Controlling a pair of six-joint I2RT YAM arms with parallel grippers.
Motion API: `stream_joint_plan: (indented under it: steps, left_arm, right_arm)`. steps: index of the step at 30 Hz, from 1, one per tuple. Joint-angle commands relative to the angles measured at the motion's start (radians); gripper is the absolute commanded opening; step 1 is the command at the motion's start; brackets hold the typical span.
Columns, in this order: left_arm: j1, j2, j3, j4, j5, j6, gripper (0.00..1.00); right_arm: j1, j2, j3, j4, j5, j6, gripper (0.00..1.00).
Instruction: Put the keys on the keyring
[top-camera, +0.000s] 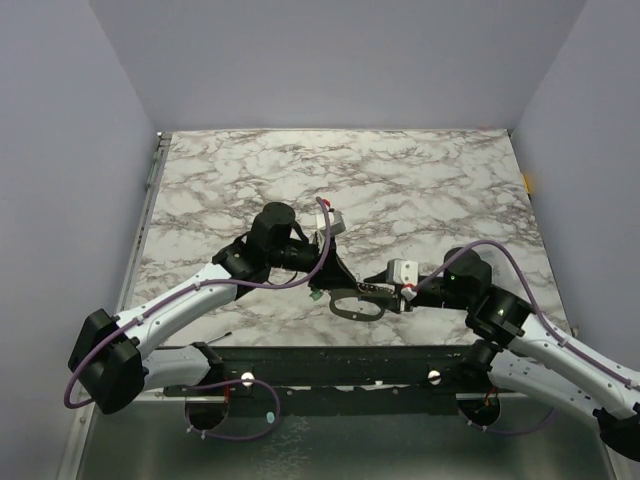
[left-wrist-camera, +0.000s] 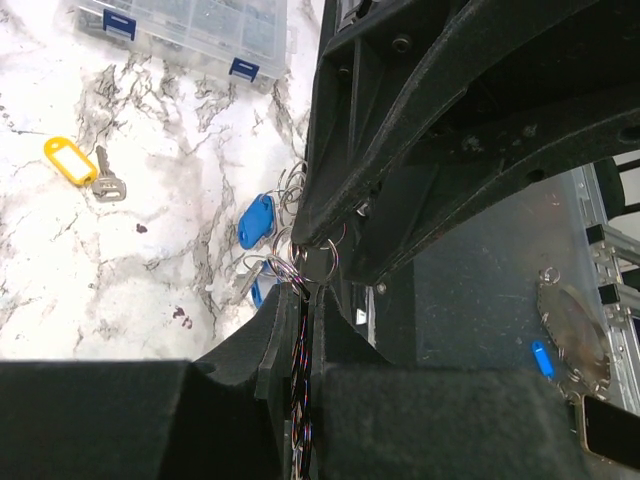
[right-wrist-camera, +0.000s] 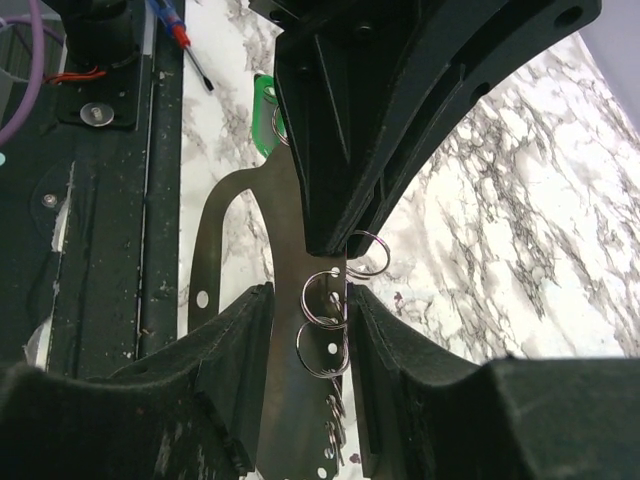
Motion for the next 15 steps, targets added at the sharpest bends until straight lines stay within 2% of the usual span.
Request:
stream_joint_plan:
  steps: [1, 15]
  left_arm:
    - [0.006, -0.004, -0.003, 0.057, 0.055, -0.014, 0.00]
    - [0.005, -0.026, -0.016, 0.088, 0.094, -0.026, 0.00]
  right_arm:
    - [0.007, 0.012, 0.006, 0.022, 0.021, -0.016, 0.42]
    - [0.007, 0.037, 0.013, 0.011, 0.047, -0.027, 0.38]
